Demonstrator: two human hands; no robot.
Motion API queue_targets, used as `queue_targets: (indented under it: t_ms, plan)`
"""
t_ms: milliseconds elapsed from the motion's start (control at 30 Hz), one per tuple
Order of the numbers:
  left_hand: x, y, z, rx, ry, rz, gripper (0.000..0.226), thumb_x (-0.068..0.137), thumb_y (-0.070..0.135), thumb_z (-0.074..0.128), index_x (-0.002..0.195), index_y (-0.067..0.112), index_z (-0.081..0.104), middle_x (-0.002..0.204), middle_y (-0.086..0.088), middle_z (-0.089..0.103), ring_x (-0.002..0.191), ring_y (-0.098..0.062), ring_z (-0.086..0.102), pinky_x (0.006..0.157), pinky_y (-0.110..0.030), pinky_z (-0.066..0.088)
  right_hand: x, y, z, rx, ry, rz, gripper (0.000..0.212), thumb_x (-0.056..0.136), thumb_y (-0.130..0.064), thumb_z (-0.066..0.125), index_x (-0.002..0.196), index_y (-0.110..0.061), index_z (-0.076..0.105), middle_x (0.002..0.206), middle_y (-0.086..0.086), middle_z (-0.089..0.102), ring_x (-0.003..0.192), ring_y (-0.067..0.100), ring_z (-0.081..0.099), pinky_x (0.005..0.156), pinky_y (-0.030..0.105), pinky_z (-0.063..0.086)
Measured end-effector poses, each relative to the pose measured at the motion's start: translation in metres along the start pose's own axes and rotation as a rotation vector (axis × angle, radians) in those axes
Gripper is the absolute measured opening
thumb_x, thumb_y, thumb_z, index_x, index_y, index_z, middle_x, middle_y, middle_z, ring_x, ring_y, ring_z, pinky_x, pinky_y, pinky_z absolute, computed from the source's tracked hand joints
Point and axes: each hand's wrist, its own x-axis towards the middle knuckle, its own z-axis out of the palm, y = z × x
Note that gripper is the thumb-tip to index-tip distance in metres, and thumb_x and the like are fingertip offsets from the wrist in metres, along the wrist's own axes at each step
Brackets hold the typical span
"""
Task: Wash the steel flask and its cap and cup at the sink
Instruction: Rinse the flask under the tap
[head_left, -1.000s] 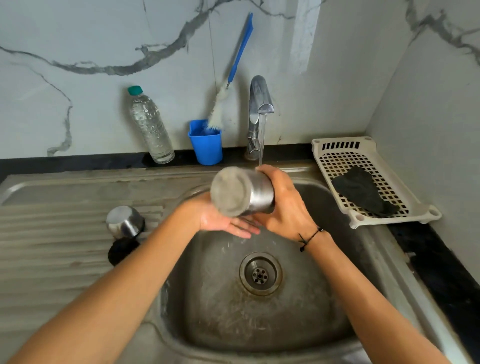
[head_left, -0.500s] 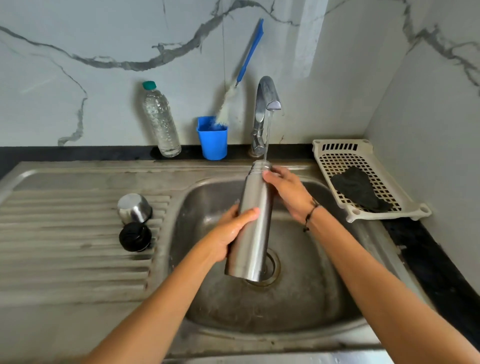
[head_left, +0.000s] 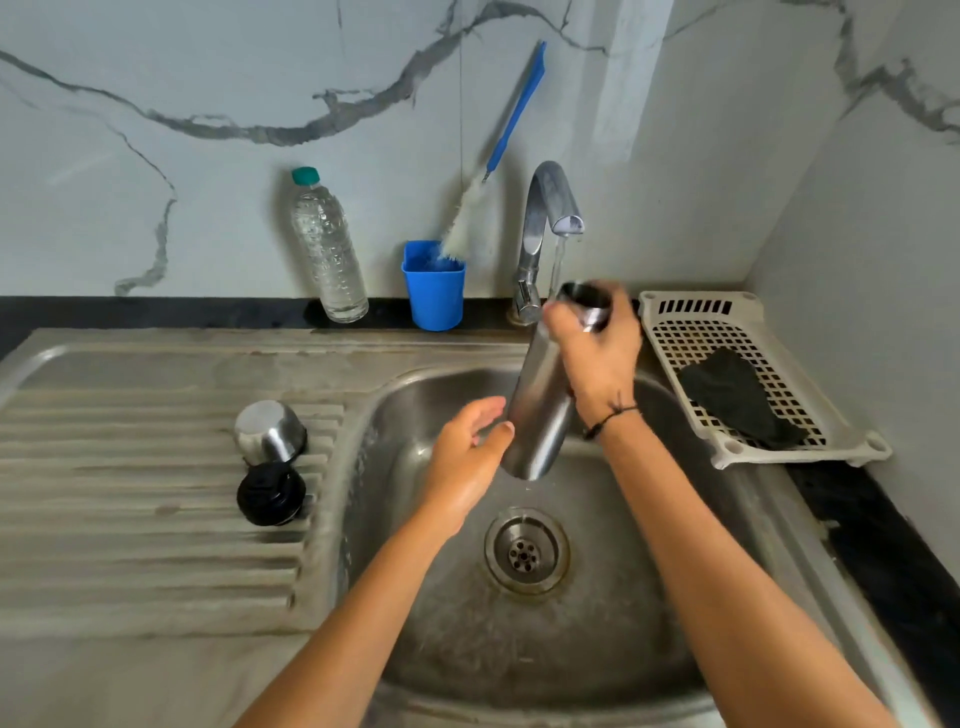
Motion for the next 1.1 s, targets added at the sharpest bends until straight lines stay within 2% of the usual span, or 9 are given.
queue_targets:
  t_ms: [133,267,400,533,633,733,833,933,1100]
  plan:
    - [0.007,0.007,0.003,0.006,0.023,0.049,0.03,0.093,0.007,0.055,0.123,0.014,0.059,0.118,0.008,0.059,0.118,-0.01,0.054,0.105,-0.027,0.04,-0.019,0.025,0.01,-0.12,-0.16,0.168,0.019,0.076,-0.022,0.072,0.087,-0.021,0.057,0.073,-0.008,0.058,0.066,0.007,0.054,0.064,0.023,0.046]
    - [0.015,0.009,0.009,-0.023,0.065,0.023,0.029,0.093,0.007,0.055,0.119,0.017,0.06,0.119,0.002,0.063,0.114,-0.011,0.057,0.104,-0.032,0.042,0.011,-0.014,0.006,-0.016,0.004,-0.082,0.023,0.074,-0.019,0.074,0.091,-0.019,0.058,0.075,-0.012,0.061,0.066,-0.004,0.055,0.064,0.012,0.046]
    - [0.016,0.017,0.012,-0.069,0.108,0.001,0.028,0.093,0.007,0.053,0.12,0.013,0.06,0.116,0.001,0.065,0.107,-0.009,0.059,0.101,-0.029,0.045,0.011,-0.012,0.013,-0.101,-0.223,0.135,0.02,0.069,-0.026,0.076,0.078,-0.017,0.06,0.07,-0.005,0.061,0.062,0.006,0.054,0.063,0.023,0.045]
    - [0.011,0.019,0.012,-0.108,0.123,-0.015,0.024,0.094,0.007,0.052,0.116,0.014,0.061,0.112,0.003,0.065,0.103,-0.006,0.06,0.094,-0.021,0.044,0.007,-0.014,0.008,-0.058,-0.06,-0.028,0.019,0.073,-0.02,0.074,0.08,-0.022,0.057,0.067,-0.012,0.059,0.057,-0.004,0.052,0.057,0.01,0.041]
    - [0.005,0.014,0.01,-0.12,0.157,-0.035,0.023,0.094,0.007,0.053,0.114,0.014,0.062,0.108,0.003,0.066,0.099,-0.005,0.061,0.085,-0.015,0.045,0.002,-0.018,0.011,-0.133,-0.151,0.03,0.018,0.072,-0.024,0.074,0.081,-0.012,0.063,0.065,-0.009,0.059,0.056,0.001,0.051,0.053,0.014,0.04]
    - [0.003,0.011,0.006,-0.115,0.182,-0.047,0.023,0.094,0.009,0.053,0.115,0.015,0.062,0.109,0.005,0.065,0.096,0.001,0.058,0.079,-0.01,0.042,-0.002,-0.015,0.006,-0.093,-0.07,-0.001,0.018,0.073,-0.021,0.073,0.084,-0.013,0.063,0.065,-0.009,0.06,0.058,0.001,0.053,0.052,0.007,0.038]
    - [0.003,0.009,0.005,-0.09,0.192,-0.065,0.024,0.095,0.012,0.053,0.117,0.015,0.063,0.107,0.007,0.063,0.091,0.007,0.055,0.078,-0.009,0.041,0.0,-0.014,0.003,-0.15,-0.081,0.014,0.016,0.072,-0.023,0.073,0.077,-0.013,0.062,0.061,-0.01,0.056,0.056,0.002,0.05,0.049,0.007,0.036]
    - [0.003,0.009,0.009,-0.104,0.19,-0.064,0.024,0.095,0.011,0.052,0.117,0.012,0.062,0.108,0.005,0.064,0.09,0.008,0.055,0.07,0.0,0.041,0.001,-0.011,0.006,-0.189,-0.107,0.034,0.019,0.073,-0.026,0.072,0.079,-0.015,0.059,0.063,-0.01,0.056,0.058,0.004,0.051,0.047,0.008,0.035]
    - [0.001,0.011,0.017,-0.106,0.164,-0.075,0.023,0.094,0.011,0.053,0.114,0.012,0.063,0.103,0.006,0.067,0.09,0.004,0.059,0.07,-0.003,0.043,0.007,-0.014,0.011,-0.24,-0.134,0.028,0.022,0.073,-0.03,0.072,0.076,-0.015,0.056,0.062,-0.008,0.054,0.057,0.007,0.048,0.049,0.017,0.034]
